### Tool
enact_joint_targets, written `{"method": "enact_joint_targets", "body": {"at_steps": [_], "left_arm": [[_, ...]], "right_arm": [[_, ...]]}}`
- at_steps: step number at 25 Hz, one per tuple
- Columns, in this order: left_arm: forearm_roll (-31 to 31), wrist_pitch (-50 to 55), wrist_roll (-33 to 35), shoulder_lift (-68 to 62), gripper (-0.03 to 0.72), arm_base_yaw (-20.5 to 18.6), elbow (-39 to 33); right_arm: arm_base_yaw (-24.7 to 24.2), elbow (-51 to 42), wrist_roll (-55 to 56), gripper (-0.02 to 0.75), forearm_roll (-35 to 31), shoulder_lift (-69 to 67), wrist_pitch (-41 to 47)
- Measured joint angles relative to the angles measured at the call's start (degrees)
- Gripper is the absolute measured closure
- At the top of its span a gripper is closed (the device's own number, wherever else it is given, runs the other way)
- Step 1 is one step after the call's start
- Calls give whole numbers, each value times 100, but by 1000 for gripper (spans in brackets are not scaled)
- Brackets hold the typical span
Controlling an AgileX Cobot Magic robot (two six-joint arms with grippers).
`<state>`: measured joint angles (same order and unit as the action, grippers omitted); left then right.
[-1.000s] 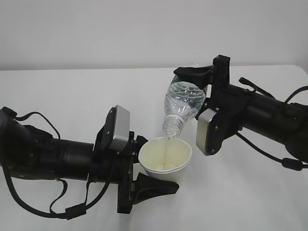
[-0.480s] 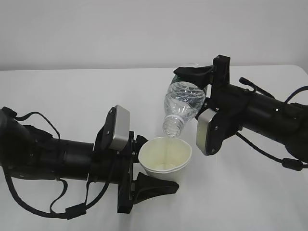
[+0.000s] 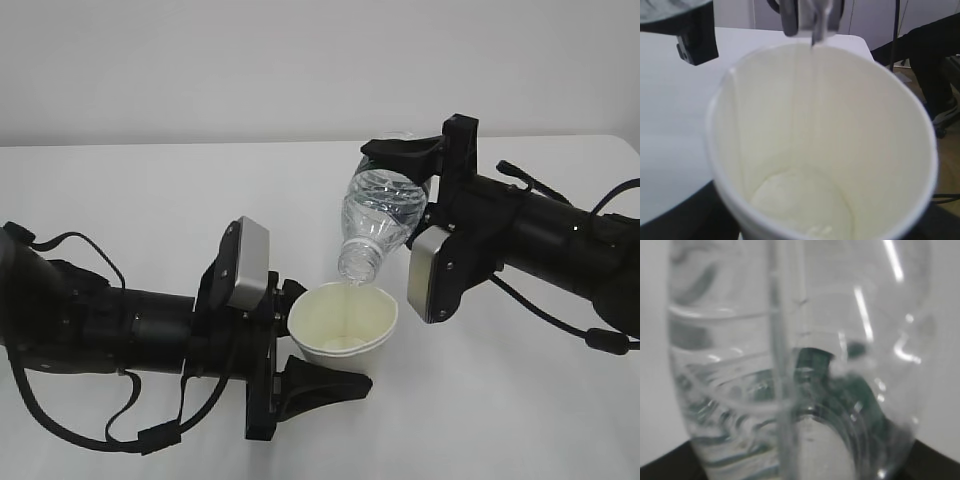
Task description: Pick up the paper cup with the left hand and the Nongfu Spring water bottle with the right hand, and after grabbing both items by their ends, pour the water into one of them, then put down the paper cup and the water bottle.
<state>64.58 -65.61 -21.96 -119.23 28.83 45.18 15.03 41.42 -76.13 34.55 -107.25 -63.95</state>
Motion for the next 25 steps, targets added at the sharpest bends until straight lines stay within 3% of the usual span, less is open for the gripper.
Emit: {"method": "enact_joint_targets", "body": {"at_steps": [25], "left_arm": [[17, 0, -132, 0, 195, 0, 0]], "right_arm": [[0, 0, 0, 293, -10, 0, 0]]}}
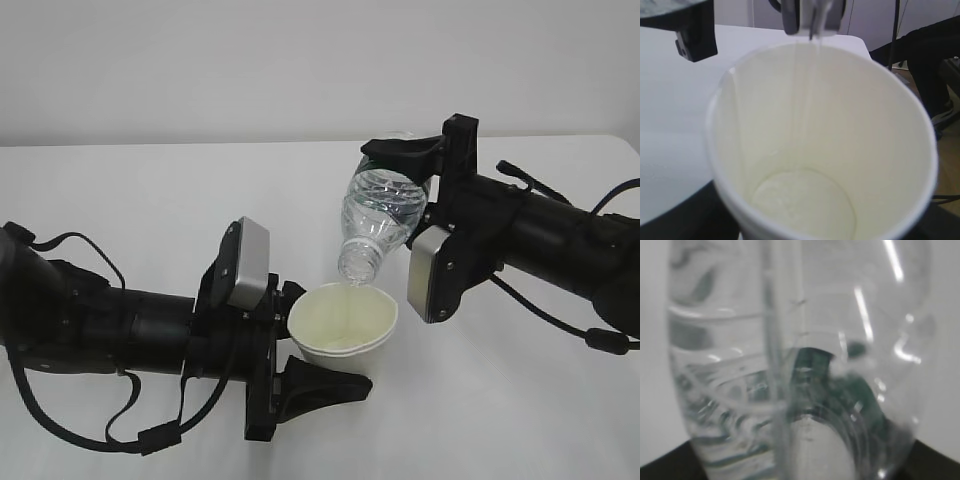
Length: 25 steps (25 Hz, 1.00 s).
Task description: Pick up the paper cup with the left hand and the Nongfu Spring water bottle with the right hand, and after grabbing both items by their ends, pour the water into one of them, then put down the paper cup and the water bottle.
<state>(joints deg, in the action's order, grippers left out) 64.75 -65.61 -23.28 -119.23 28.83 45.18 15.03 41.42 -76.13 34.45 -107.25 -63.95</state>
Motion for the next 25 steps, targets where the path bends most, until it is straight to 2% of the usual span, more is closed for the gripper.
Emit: {"method": "enact_joint_targets", "body": {"at_steps": [25], "left_arm": [[131, 10, -13, 0, 195, 0, 0]], "right_arm": [[0, 0, -147, 293, -34, 0, -10]]}}
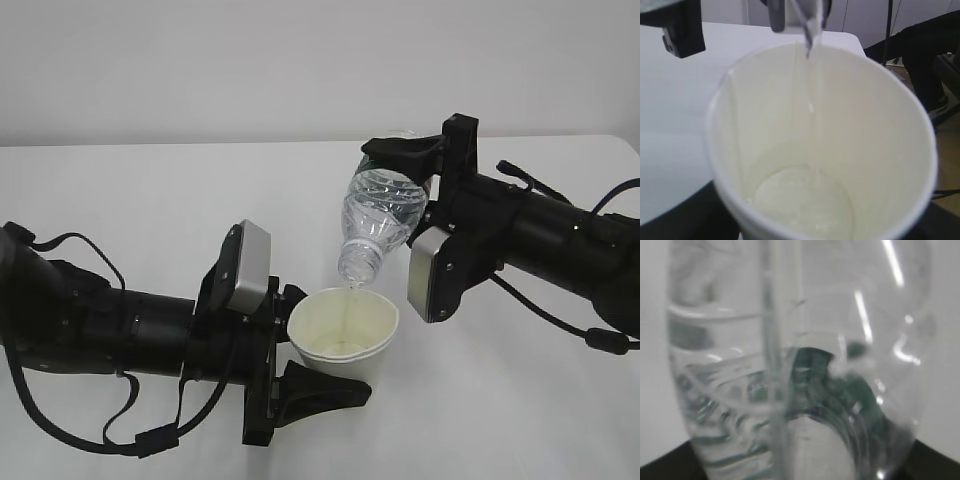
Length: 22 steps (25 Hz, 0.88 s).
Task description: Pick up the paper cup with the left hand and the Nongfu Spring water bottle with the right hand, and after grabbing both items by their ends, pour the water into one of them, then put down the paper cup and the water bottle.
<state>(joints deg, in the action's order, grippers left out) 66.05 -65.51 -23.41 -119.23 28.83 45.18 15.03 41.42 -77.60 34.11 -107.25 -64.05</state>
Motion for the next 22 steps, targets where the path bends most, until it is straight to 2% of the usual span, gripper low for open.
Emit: {"method": "enact_joint_targets", "body": {"at_steps": [22], "left_arm": [[91, 18, 0, 0, 195, 9, 0]], "right_arm": [[0, 0, -70, 293, 0, 0, 0]]}}
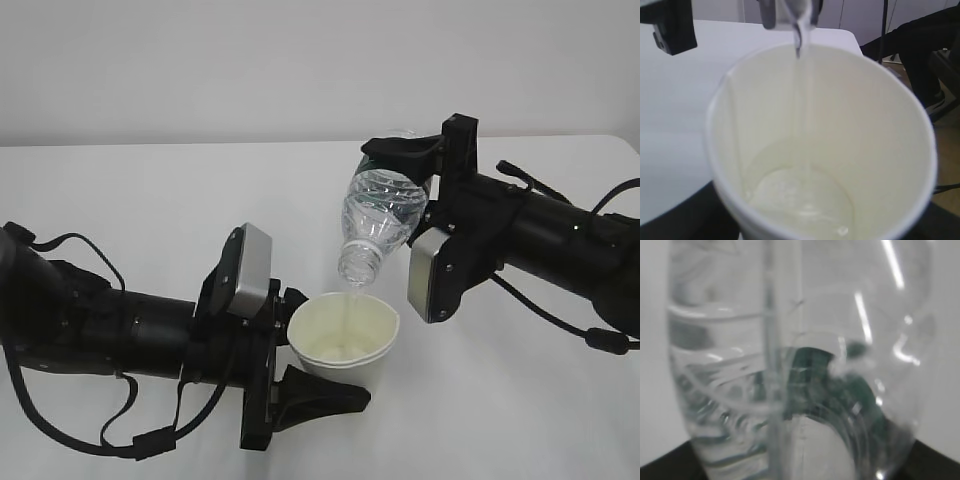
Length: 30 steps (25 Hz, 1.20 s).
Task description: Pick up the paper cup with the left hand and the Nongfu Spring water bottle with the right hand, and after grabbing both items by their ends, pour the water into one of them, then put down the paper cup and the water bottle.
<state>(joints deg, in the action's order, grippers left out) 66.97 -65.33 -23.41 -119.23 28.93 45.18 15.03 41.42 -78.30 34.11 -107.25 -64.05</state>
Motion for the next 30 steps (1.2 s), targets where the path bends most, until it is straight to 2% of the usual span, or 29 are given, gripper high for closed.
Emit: {"method": "enact_joint_targets", "body": {"at_steps": [30], "left_arm": [[95, 181, 0, 0, 195, 12, 0]], "right_arm": [[0, 0, -58, 293, 0, 0, 0]]}}
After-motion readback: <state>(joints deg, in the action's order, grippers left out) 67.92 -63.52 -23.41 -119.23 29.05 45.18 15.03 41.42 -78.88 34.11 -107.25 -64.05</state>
